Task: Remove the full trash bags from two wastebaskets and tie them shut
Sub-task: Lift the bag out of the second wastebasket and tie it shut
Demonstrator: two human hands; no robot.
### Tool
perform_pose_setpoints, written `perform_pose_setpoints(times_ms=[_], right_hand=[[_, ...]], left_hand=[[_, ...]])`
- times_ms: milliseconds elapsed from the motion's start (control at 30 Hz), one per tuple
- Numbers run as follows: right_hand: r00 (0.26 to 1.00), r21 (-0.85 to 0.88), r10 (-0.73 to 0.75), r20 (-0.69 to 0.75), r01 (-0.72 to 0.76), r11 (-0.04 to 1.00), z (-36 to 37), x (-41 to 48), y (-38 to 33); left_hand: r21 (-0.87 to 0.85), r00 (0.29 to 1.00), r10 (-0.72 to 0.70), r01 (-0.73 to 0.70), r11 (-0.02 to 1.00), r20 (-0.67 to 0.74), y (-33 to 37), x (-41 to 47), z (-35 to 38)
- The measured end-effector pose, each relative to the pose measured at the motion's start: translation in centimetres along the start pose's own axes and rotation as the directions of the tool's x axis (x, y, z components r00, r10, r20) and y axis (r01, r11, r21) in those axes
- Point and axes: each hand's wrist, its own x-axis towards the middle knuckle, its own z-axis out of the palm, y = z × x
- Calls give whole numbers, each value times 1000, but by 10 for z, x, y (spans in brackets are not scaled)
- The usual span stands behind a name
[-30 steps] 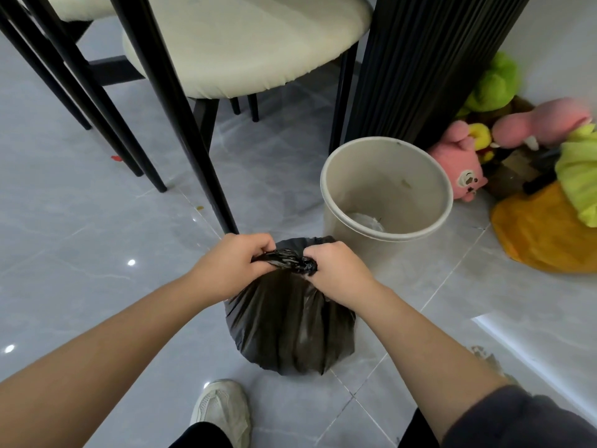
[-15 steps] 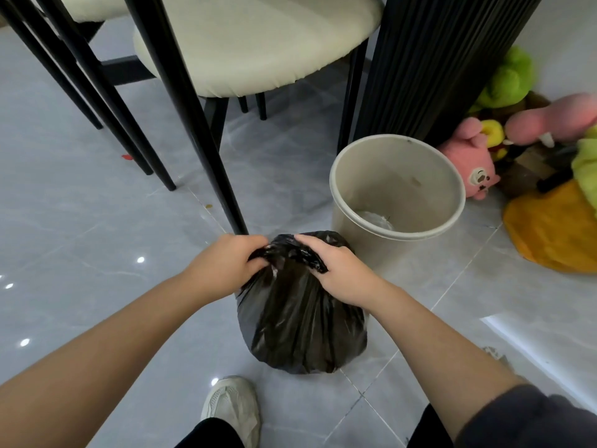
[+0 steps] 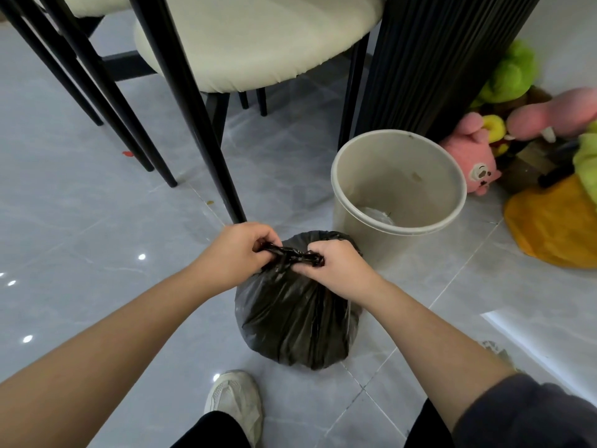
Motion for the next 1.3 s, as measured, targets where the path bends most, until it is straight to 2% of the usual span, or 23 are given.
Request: perform_pose_setpoints(times_ms=[67, 200, 367, 467, 600, 700, 767, 833, 867, 933, 1033, 1167, 1300], right_hand=[[1000, -8, -1, -15, 1, 1000, 1, 2, 3], [999, 87, 32, 12, -33, 996, 4, 4, 5], [984, 266, -92, 151, 49, 963, 16, 5, -1], [978, 283, -58, 202, -1, 959, 27, 9, 0], [987, 337, -22, 160, -34, 941, 30, 11, -6], [986, 322, 37, 164, -89, 943, 31, 12, -8], [985, 302, 58, 161, -105, 948, 30, 14, -8], [986, 283, 63, 154, -106, 953, 29, 14, -9], [986, 277, 61, 156, -103, 955, 29, 14, -10], [985, 267, 47, 164, -90, 960, 30, 13, -11], [983, 264, 18, 184, -67, 962, 28, 12, -11], [972, 217, -56, 228, 6, 976, 22, 9, -12], [979, 78, -46, 197, 31, 996, 24, 9, -13]], left_hand=[[-15, 1000, 18, -18, 1000, -7, 5, 0, 0], [1, 997, 74, -74, 997, 14, 13, -2, -2], [34, 989, 140, -141, 989, 46, 17, -5, -3], [-13, 995, 95, -95, 995, 28, 14, -6, -4], [-176, 999, 1, -8, 984, -40, 1, -6, -2], [-232, 993, -84, 61, 971, -89, -21, -8, -3], [-215, 997, -74, 77, 974, 21, -34, -16, -3], [-118, 985, -50, 70, 991, 164, -37, -23, 4], [-64, 982, -45, 58, 996, 186, -38, -25, 11], [-38, 995, -29, 33, 999, 97, -37, -21, 22], [-136, 997, -74, 71, 988, -18, -34, -12, 23], [-298, 985, -167, 168, 939, 28, -29, -7, 16], [-246, 994, -110, 111, 963, 18, -24, -6, 15]])
